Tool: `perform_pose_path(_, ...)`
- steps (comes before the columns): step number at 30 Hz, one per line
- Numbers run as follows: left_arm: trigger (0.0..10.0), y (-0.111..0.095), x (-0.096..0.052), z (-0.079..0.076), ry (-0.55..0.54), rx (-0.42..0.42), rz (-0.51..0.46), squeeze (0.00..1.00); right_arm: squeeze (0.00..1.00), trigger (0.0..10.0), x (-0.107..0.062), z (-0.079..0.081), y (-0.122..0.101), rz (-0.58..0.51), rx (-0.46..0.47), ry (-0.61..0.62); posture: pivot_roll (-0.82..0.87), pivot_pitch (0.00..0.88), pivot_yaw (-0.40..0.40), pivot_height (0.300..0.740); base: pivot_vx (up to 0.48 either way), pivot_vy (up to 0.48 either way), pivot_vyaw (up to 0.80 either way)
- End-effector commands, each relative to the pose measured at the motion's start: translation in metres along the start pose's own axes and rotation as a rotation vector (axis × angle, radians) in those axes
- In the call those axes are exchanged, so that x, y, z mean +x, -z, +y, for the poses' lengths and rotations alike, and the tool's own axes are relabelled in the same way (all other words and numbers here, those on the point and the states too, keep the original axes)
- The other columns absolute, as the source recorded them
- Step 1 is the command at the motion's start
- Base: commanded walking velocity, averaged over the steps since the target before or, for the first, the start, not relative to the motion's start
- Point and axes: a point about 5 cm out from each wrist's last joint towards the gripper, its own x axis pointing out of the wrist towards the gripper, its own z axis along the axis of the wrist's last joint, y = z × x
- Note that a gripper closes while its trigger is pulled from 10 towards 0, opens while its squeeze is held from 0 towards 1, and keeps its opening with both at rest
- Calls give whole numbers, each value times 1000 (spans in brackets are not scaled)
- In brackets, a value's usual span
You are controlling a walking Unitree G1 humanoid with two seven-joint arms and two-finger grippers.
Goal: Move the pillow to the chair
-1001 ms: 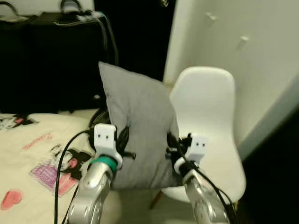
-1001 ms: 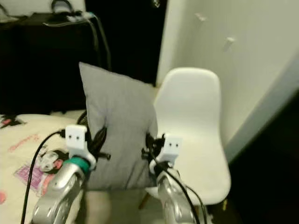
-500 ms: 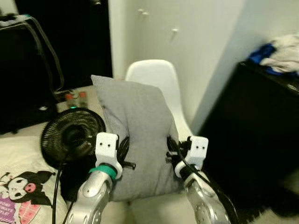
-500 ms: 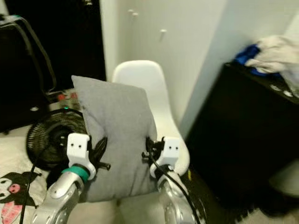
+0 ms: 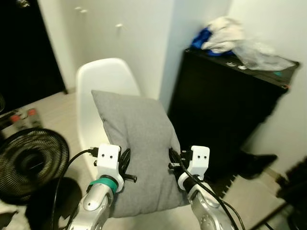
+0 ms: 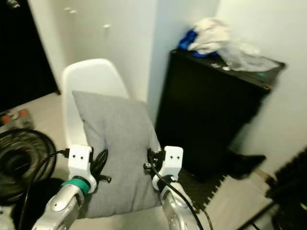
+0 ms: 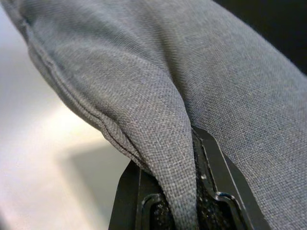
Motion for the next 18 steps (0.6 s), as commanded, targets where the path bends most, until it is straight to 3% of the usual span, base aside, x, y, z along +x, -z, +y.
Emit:
perform_pose_path(1,10000,-4,1,-13,74,9,-35,0,0,10000,1,14,1,-2,13,-46,9,51,41,740,0,0,-400)
perform_pose_path(7,10000,-5,1,-13,83,0,-44,0,0,10000,0,13,3,5,22,-37,8,48,43,740,0,0,0)
perform_pose_path(18,10000,-6,0,-13,87,-13,-51,0,0,10000,-2,14,5,27,-6,-50,6,51,43,740,321,0,0)
